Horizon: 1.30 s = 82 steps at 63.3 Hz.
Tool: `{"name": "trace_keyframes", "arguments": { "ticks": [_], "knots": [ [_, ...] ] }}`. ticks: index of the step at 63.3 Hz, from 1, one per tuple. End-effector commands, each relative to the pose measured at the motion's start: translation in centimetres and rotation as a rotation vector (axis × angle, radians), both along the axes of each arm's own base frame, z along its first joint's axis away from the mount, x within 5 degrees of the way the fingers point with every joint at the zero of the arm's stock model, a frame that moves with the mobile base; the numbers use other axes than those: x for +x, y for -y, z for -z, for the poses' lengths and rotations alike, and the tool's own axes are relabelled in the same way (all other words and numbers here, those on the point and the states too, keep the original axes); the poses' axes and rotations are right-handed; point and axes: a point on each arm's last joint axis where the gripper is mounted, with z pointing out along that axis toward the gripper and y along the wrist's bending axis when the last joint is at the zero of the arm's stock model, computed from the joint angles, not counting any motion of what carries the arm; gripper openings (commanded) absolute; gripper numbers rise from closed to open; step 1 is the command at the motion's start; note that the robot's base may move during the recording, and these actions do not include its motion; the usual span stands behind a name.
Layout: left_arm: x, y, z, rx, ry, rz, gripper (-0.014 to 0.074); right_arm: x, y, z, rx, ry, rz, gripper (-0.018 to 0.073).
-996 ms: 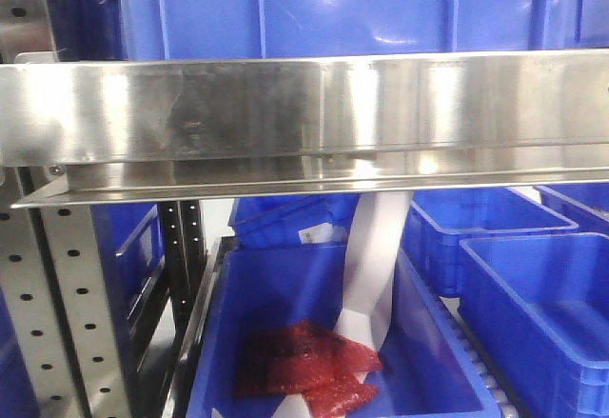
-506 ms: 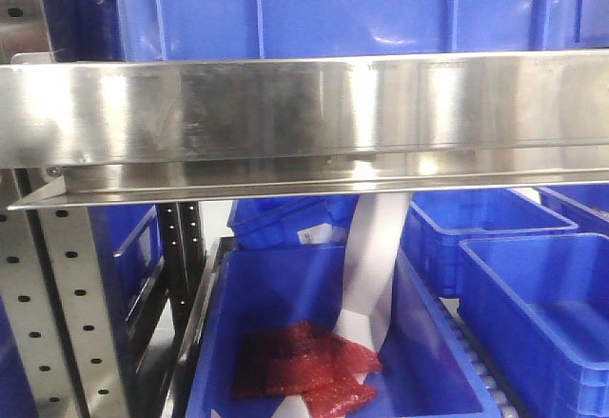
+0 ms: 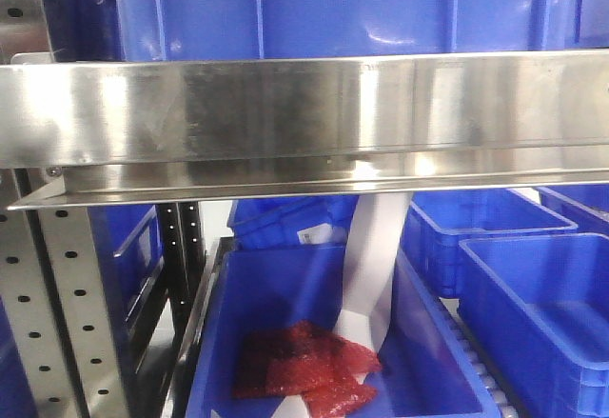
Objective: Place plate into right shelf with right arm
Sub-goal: 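Open the right gripper to release the plate in the bin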
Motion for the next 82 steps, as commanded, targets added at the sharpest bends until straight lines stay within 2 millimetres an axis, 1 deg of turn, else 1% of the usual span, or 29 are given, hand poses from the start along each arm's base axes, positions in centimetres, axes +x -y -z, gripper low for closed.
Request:
{"name": "trace_keyframes", "arguments": {
  "ticks": [1,5,6,11,16,20,25,29,37,44,50,56,65,69,76,77,82],
  "knots": [
    [-0.1,-0.2,-0.6,-0.01,0.087,-0.018,-0.0047,2.4,-1.2,-2.9,0.031,0.077,-0.008,0.0055],
    [-0.1,-0.2,-0.6,-0.01,0.087,-0.018,-0.0047,4.3,-2.1,-3.1,0.021,0.059,-0.006,0.0055],
    [-0.1,-0.2,-0.6,-0.01,0.087,-0.018,-0.0047,5.1,-2.5,-3.0,0.012,0.046,-0.005,0.0055],
    [-0.1,-0.2,-0.6,-0.01,0.087,-0.018,-0.0047,7.4,-3.6,-3.1,-0.01,0.03,0.002,0.0055],
    [-0.1,-0.2,-0.6,-0.01,0.087,-0.018,-0.0047,10.2,-4.8,-2.4,-0.044,0.004,0.009,0.0055],
    [-0.1,-0.2,-0.6,-0.01,0.087,-0.018,-0.0047,11.9,-5.5,-2.0,-0.067,-0.01,0.017,0.0055],
    [-0.1,-0.2,-0.6,-0.01,0.087,-0.018,-0.0047,14.2,-6.5,-0.8,-0.103,-0.047,0.027,0.0055],
    [-0.1,-0.2,-0.6,-0.01,0.087,-0.018,-0.0047,15.4,-6.6,-0.3,-0.122,-0.061,0.043,0.0055],
    [-0.1,-0.2,-0.6,-0.01,0.087,-0.018,-0.0047,18.1,-6.6,1.6,-0.151,-0.119,0.076,0.0055],
    [-0.1,-0.2,-0.6,-0.01,0.087,-0.018,-0.0047,19.8,-6.3,3.1,-0.168,-0.163,0.101,0.0055],
    [-0.1,-0.2,-0.6,-0.01,0.087,-0.018,-0.0047,20.6,-6.1,4.0,-0.177,-0.187,0.113,0.0055],
    [-0.1,-0.2,-0.6,-0.01,0.087,-0.018,-0.0047,20.9,-6.2,4.3,-0.181,-0.196,0.112,0.0056],
    [-0.1,-0.2,-0.6,-0.01,0.087,-0.018,-0.0047,20.9,-6.2,4.4,-0.183,-0.201,0.113,0.0068],
    [-0.1,-0.2,-0.6,-0.01,0.087,-0.018,-0.0047,20.9,-6.2,4.4,-0.184,-0.208,0.115,0.0136],
    [-0.1,-0.2,-0.6,-0.01,0.087,-0.018,-0.0047,20.6,-6.0,4.3,-0.184,-0.221,0.118,0.0407],
    [-0.1,-0.2,-0.6,-0.01,0.087,-0.018,-0.0047,20.6,-6.0,4.3,-0.184,-0.223,0.119,0.0465],
    [-0.1,-0.2,-0.6,-0.01,0.087,-0.018,-0.0047,20.3,-5.9,4.1,-0.186,-0.231,0.123,0.062]
  ]
}}
